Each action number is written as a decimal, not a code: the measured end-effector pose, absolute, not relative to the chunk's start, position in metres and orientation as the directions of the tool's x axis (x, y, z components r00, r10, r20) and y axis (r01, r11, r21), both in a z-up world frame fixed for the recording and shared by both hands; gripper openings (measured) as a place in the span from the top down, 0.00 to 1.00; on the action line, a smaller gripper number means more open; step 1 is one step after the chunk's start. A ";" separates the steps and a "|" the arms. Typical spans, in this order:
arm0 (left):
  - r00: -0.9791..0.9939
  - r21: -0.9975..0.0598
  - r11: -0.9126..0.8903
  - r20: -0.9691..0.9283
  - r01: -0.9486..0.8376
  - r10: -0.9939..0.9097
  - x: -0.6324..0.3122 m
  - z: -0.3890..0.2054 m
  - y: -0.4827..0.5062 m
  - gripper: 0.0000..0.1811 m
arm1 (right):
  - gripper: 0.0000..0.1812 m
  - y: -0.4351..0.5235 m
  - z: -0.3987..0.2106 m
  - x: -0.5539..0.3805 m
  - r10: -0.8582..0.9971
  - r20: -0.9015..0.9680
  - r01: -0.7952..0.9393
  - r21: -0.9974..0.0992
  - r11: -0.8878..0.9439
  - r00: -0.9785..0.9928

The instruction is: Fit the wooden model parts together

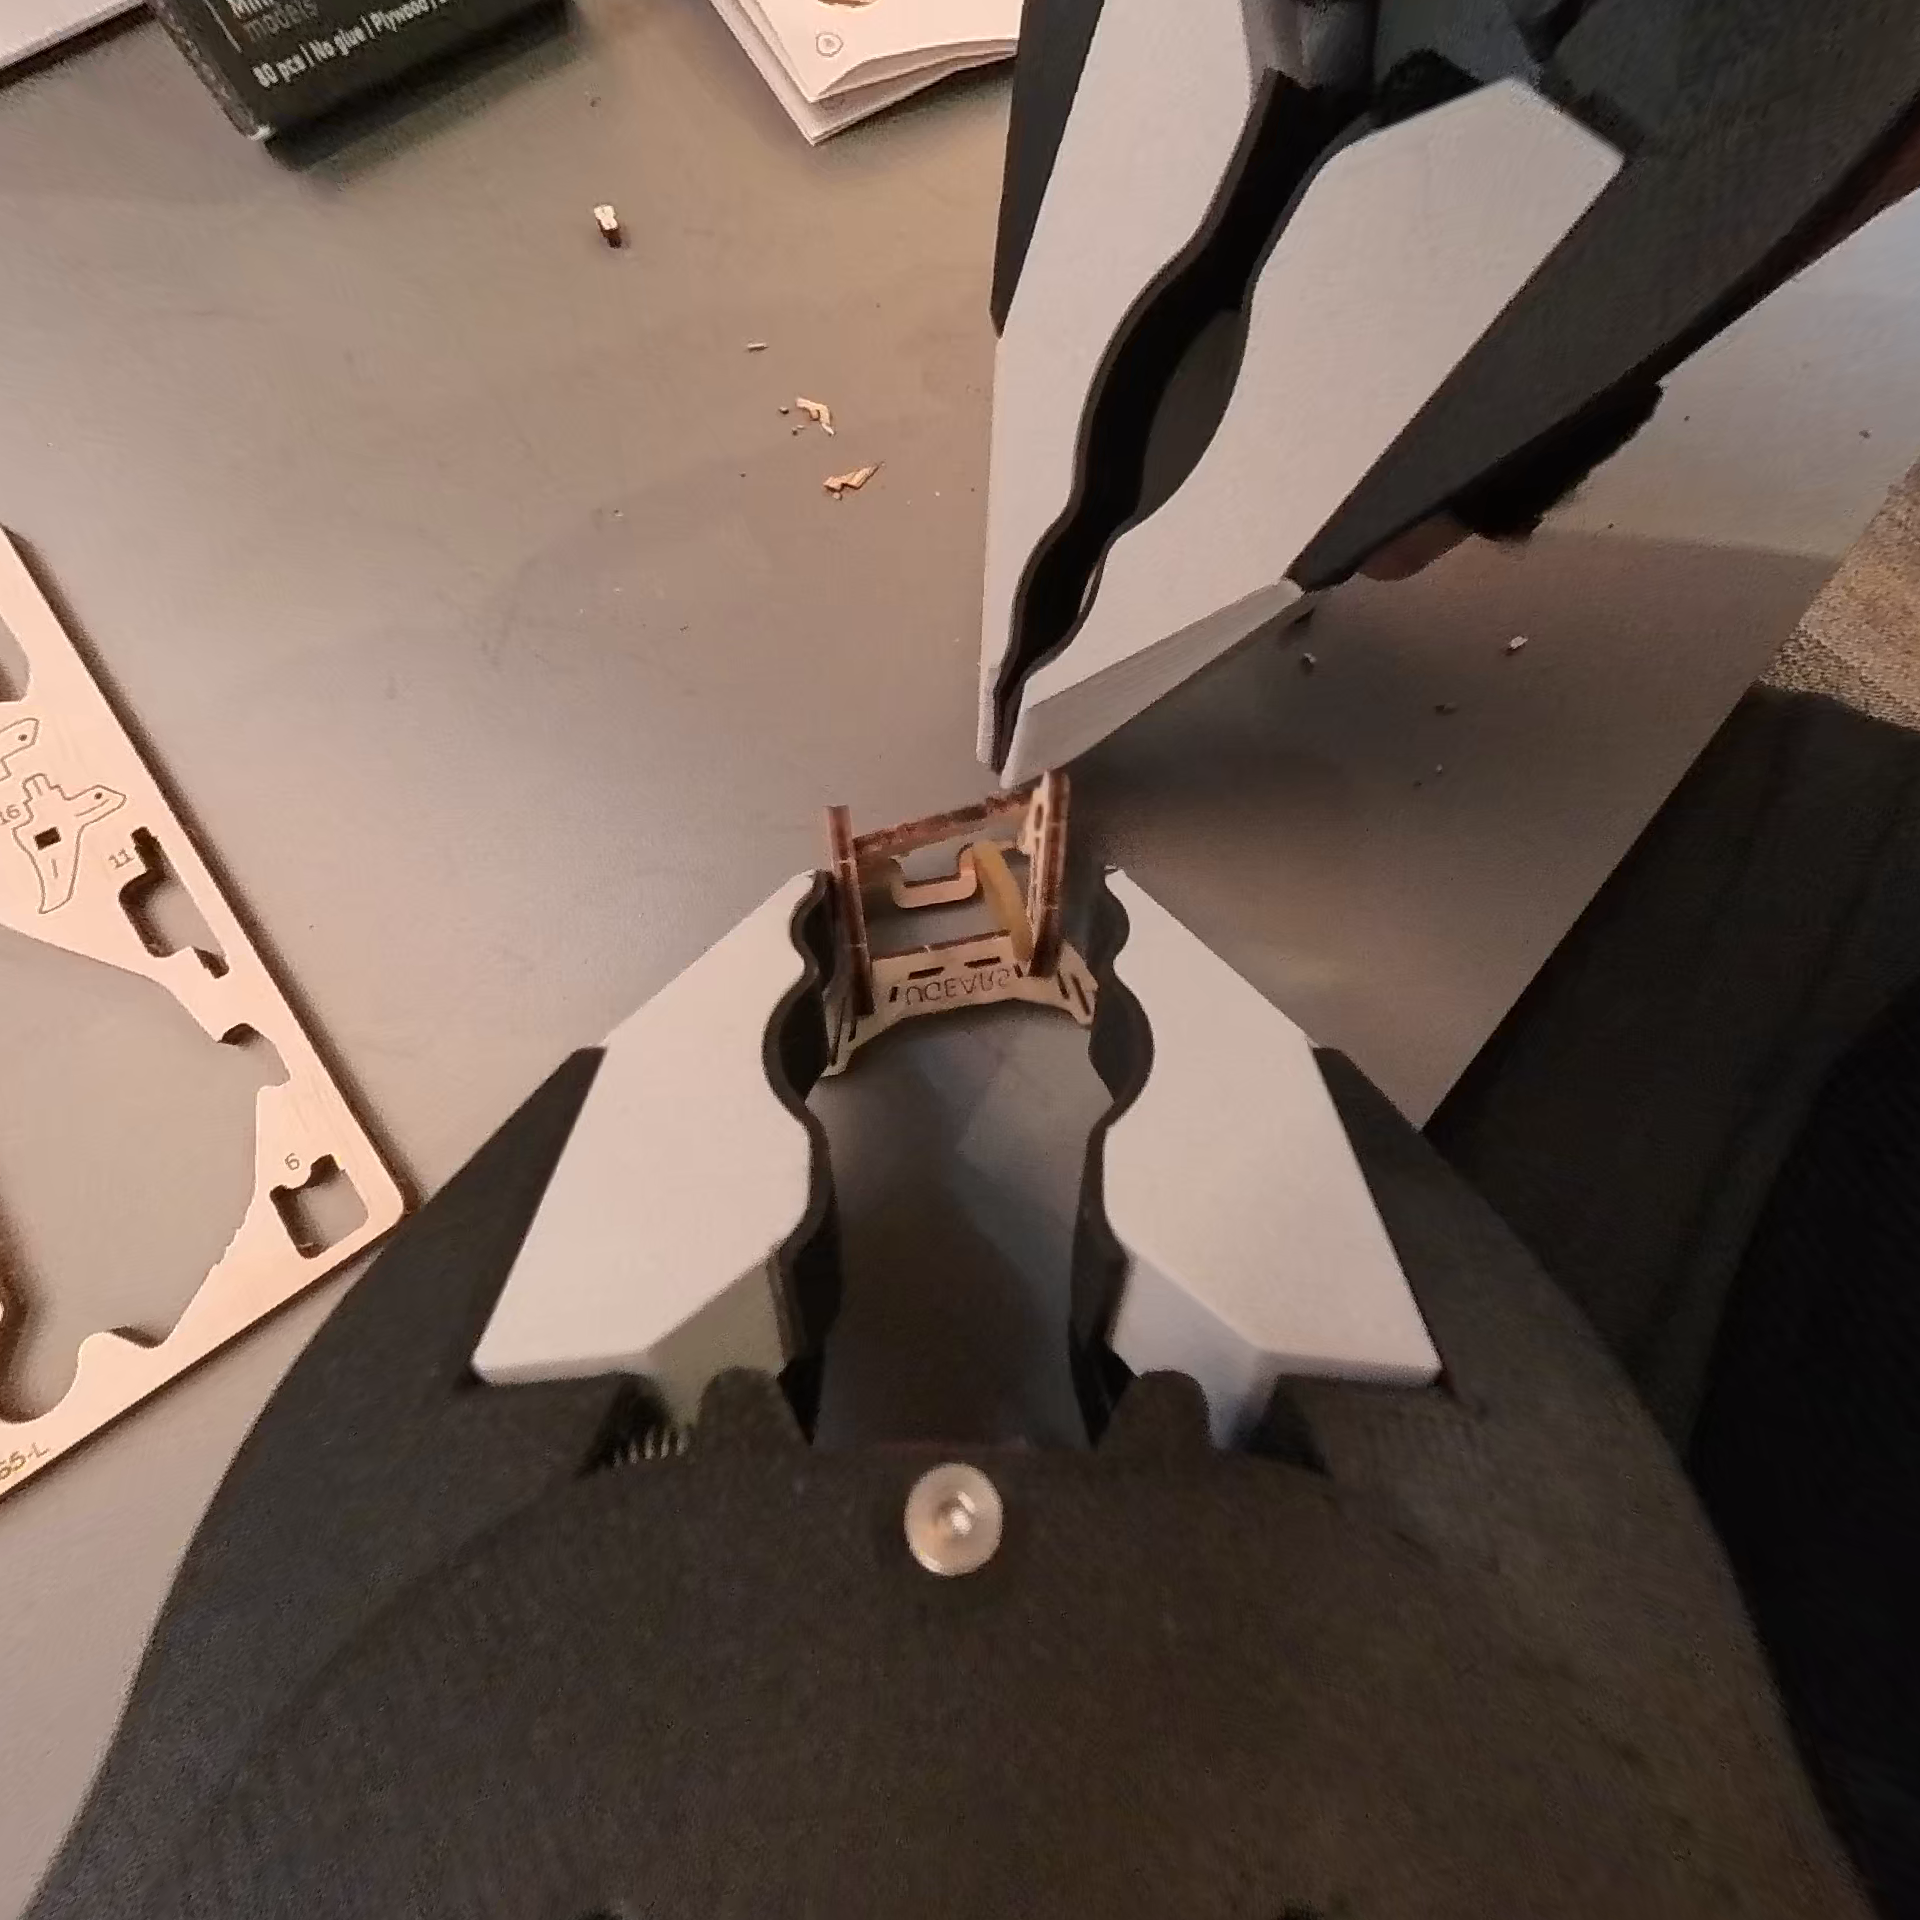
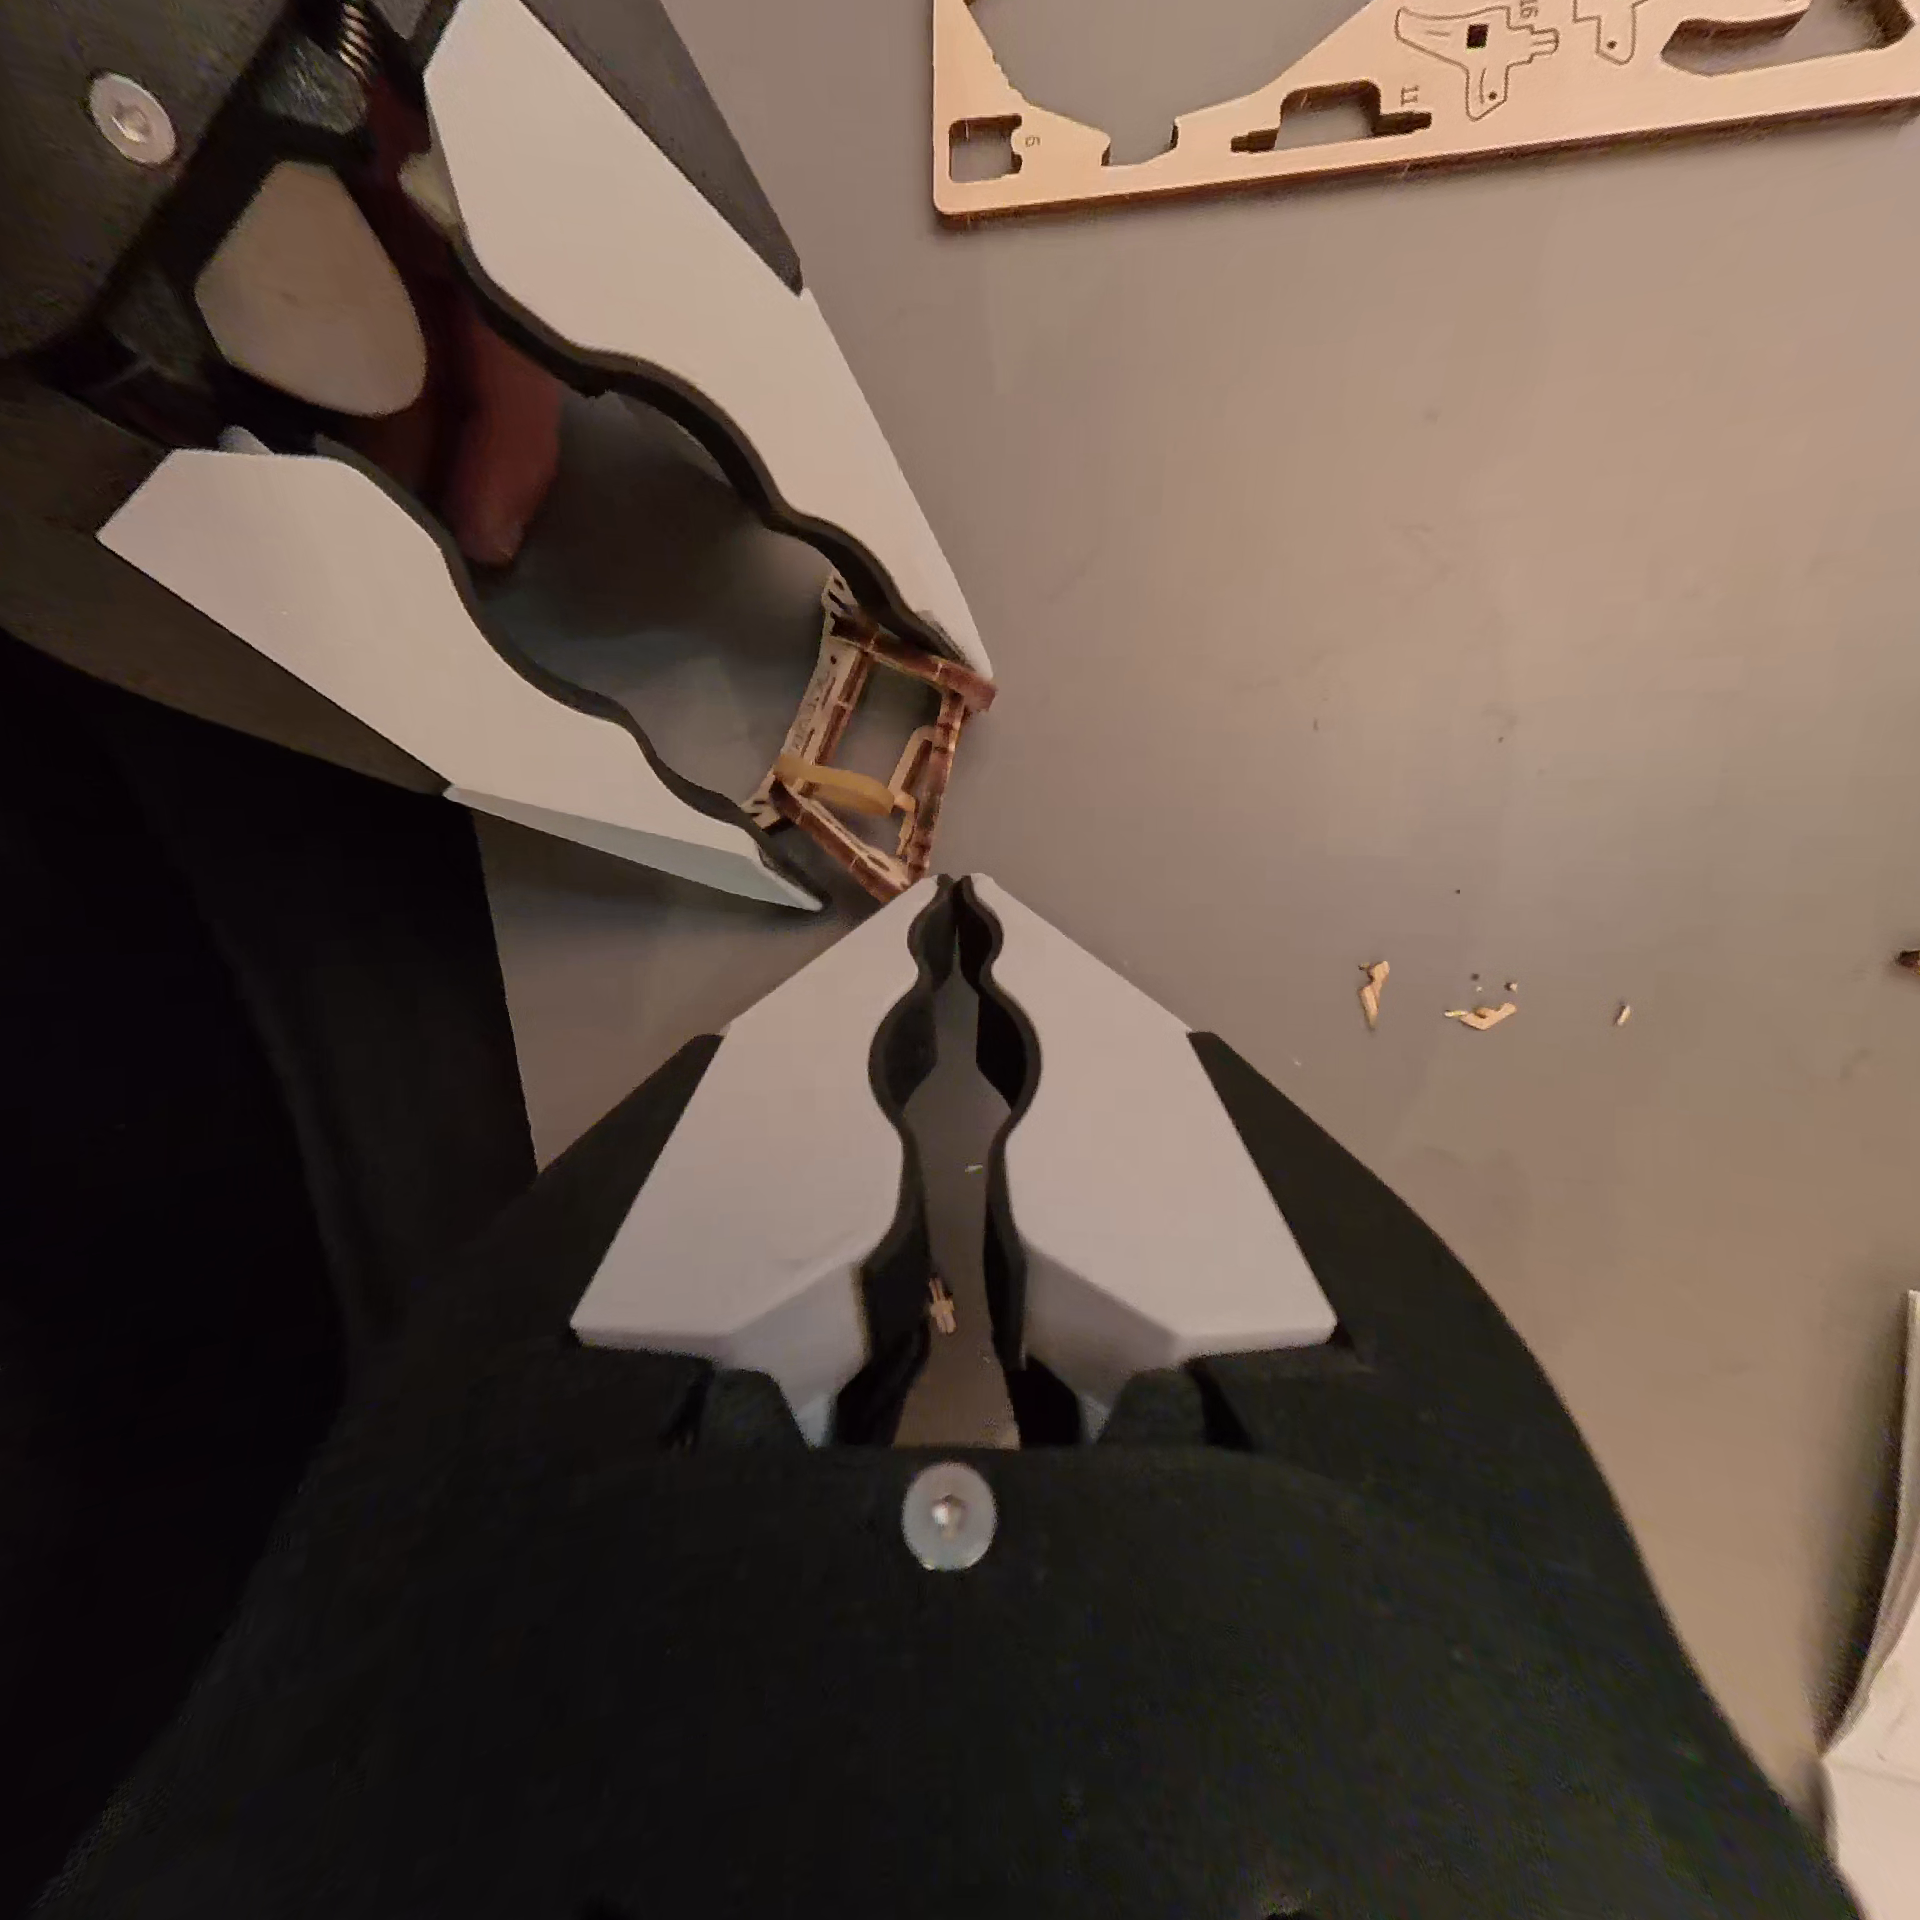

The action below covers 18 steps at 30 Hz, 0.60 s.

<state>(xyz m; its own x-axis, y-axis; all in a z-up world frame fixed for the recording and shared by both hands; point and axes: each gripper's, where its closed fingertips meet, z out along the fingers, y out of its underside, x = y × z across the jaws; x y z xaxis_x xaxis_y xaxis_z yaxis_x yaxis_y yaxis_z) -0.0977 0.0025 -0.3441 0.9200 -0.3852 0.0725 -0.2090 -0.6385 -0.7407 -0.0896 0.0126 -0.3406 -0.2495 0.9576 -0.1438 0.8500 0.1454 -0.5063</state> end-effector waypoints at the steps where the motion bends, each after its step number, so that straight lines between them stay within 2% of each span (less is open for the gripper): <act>1: 0.918 -0.741 -0.638 0.075 -0.210 -0.390 -0.097 -0.344 0.002 0.75 | 1.00 0.012 -0.340 -0.090 0.957 -0.156 0.849 -0.511 0.135 -0.246; 8: 0.904 -0.720 -0.644 0.052 -0.261 -0.425 -0.102 -0.345 -0.004 0.72 | 1.00 0.013 -0.344 -0.079 0.953 -0.125 0.864 -0.468 0.187 -0.274; 18: 0.887 -0.718 -0.637 0.062 -0.278 -0.457 -0.098 -0.345 -0.007 0.74 | 1.00 0.004 -0.344 -0.087 0.943 -0.181 0.841 -0.520 0.149 -0.279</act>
